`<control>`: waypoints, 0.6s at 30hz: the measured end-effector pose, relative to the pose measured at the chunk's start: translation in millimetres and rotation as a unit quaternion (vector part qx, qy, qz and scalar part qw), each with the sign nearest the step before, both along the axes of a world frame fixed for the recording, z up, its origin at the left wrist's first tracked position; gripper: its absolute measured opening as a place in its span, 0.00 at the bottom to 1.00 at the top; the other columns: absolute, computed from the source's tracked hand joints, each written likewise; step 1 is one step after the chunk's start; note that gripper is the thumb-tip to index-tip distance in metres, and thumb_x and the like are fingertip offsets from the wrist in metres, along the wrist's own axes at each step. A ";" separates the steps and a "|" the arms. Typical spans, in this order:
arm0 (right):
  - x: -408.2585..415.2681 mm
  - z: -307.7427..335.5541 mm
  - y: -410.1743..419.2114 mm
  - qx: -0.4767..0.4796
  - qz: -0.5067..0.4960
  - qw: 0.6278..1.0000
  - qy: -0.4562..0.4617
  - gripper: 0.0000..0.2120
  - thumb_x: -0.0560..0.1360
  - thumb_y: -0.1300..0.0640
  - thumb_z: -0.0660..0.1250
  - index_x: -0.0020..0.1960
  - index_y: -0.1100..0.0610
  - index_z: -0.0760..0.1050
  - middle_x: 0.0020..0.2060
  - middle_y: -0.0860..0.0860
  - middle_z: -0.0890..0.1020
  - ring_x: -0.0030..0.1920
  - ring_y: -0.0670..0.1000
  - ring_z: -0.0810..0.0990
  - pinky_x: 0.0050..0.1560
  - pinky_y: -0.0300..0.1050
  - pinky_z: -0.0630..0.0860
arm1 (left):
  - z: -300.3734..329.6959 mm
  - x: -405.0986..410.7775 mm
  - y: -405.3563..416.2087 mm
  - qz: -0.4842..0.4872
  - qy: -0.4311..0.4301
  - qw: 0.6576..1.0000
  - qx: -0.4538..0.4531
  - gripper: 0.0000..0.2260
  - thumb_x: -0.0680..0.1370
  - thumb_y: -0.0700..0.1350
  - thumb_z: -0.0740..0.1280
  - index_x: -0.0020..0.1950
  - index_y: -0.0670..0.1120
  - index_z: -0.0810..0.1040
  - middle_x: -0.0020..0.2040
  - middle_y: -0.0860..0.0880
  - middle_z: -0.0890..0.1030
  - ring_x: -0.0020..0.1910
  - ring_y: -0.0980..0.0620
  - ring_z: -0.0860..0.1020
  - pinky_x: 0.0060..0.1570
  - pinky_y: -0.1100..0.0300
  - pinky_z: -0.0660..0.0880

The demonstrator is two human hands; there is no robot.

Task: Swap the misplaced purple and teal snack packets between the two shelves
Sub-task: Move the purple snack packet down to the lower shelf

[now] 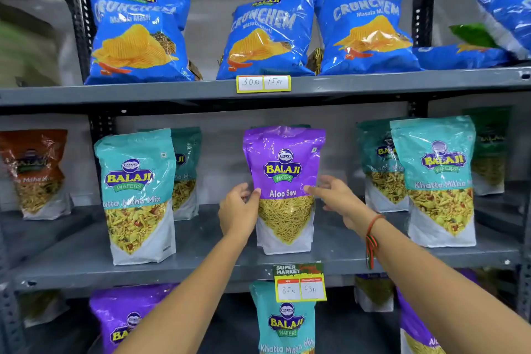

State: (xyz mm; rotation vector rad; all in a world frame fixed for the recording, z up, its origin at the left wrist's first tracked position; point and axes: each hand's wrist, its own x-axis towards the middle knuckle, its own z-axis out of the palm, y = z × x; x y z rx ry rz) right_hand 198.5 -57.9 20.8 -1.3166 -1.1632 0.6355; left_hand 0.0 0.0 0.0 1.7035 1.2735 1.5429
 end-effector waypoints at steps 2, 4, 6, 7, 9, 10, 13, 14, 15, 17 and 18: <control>-2.3 -5.5 8.1 -0.007 -0.016 0.999 -0.042 0.05 0.75 0.57 0.72 0.44 0.49 0.77 0.39 0.43 0.80 0.39 0.41 0.76 0.38 0.36 0.71 | -0.2 3.2 1.5 0.023 0.000 1.000 0.016 0.11 0.75 0.53 0.68 0.52 0.49 0.83 0.48 0.50 0.86 0.50 0.47 0.83 0.51 0.53 0.77; 0.2 -19.0 23.1 -0.005 -0.054 0.996 -0.066 0.04 0.72 0.54 0.74 0.40 0.49 0.81 0.38 0.45 0.83 0.40 0.46 0.79 0.40 0.40 0.74 | -1.7 4.7 0.2 0.029 -0.005 0.999 0.014 0.10 0.74 0.53 0.68 0.46 0.49 0.85 0.44 0.50 0.87 0.46 0.47 0.83 0.48 0.53 0.78; 2.1 -30.4 34.3 0.001 -0.093 0.994 -0.062 0.03 0.69 0.51 0.75 0.38 0.48 0.83 0.41 0.49 0.87 0.43 0.51 0.82 0.49 0.50 0.80 | -1.6 6.4 2.5 0.037 -0.001 0.999 0.012 0.09 0.74 0.53 0.69 0.45 0.49 0.85 0.43 0.49 0.87 0.45 0.46 0.83 0.47 0.53 0.78; 3.5 -34.2 39.5 0.007 -0.108 0.993 -0.057 0.04 0.68 0.50 0.75 0.37 0.48 0.83 0.41 0.50 0.88 0.44 0.52 0.83 0.53 0.54 0.80 | -1.4 6.3 5.2 0.041 0.000 0.999 0.012 0.09 0.74 0.53 0.69 0.45 0.49 0.85 0.44 0.49 0.87 0.46 0.46 0.83 0.47 0.54 0.78; 0.3 -35.1 39.3 0.022 -0.133 0.989 -0.055 0.05 0.70 0.50 0.74 0.36 0.49 0.83 0.40 0.52 0.88 0.43 0.53 0.84 0.53 0.56 0.80 | -1.2 5.5 7.6 0.046 -0.002 0.999 0.001 0.09 0.73 0.53 0.70 0.45 0.50 0.85 0.44 0.49 0.87 0.47 0.46 0.83 0.48 0.54 0.78; -2.3 -34.2 37.0 0.028 -0.147 0.987 -0.056 0.05 0.71 0.51 0.74 0.37 0.51 0.83 0.40 0.53 0.88 0.43 0.54 0.84 0.52 0.56 0.80 | -1.0 5.1 8.2 0.046 -0.007 0.999 -0.002 0.08 0.73 0.52 0.70 0.45 0.50 0.85 0.44 0.49 0.87 0.47 0.45 0.83 0.48 0.54 0.78; -8.1 -33.3 30.7 0.048 -0.175 0.981 -0.066 0.07 0.72 0.52 0.74 0.41 0.57 0.84 0.38 0.54 0.87 0.43 0.56 0.84 0.49 0.54 0.79 | -1.7 2.9 6.0 0.053 -0.015 0.998 0.005 0.08 0.73 0.51 0.70 0.45 0.48 0.85 0.44 0.47 0.87 0.46 0.44 0.83 0.47 0.55 0.77; -10.5 -33.2 28.0 0.052 -0.178 0.980 -0.070 0.07 0.72 0.53 0.73 0.41 0.57 0.84 0.38 0.54 0.87 0.43 0.56 0.84 0.47 0.53 0.78 | -2.3 1.6 3.8 0.055 -0.020 0.998 0.009 0.08 0.74 0.51 0.70 0.45 0.48 0.85 0.43 0.47 0.87 0.46 0.45 0.82 0.45 0.56 0.75; -12.5 -33.7 25.8 0.058 -0.181 0.979 -0.077 0.08 0.72 0.53 0.73 0.40 0.57 0.84 0.36 0.54 0.87 0.42 0.56 0.83 0.46 0.52 0.78 | -3.1 0.5 1.1 0.058 -0.029 0.998 0.014 0.08 0.74 0.50 0.70 0.45 0.47 0.85 0.42 0.47 0.86 0.45 0.45 0.82 0.44 0.57 0.74; -17.8 -36.3 21.3 0.065 -0.184 0.976 -0.090 0.08 0.72 0.52 0.73 0.41 0.57 0.85 0.36 0.53 0.87 0.41 0.56 0.84 0.46 0.52 0.78 | -4.4 -3.0 -5.6 0.058 -0.051 0.997 0.017 0.08 0.74 0.50 0.70 0.45 0.46 0.85 0.40 0.48 0.85 0.43 0.47 0.82 0.44 0.58 0.73; -20.7 -37.3 18.8 0.072 -0.185 0.976 -0.093 0.08 0.72 0.52 0.73 0.42 0.56 0.85 0.36 0.53 0.87 0.42 0.56 0.84 0.46 0.54 0.80 | -5.1 -5.6 -9.2 0.056 -0.060 0.996 0.021 0.08 0.74 0.50 0.70 0.45 0.46 0.85 0.38 0.49 0.83 0.43 0.47 0.82 0.44 0.58 0.74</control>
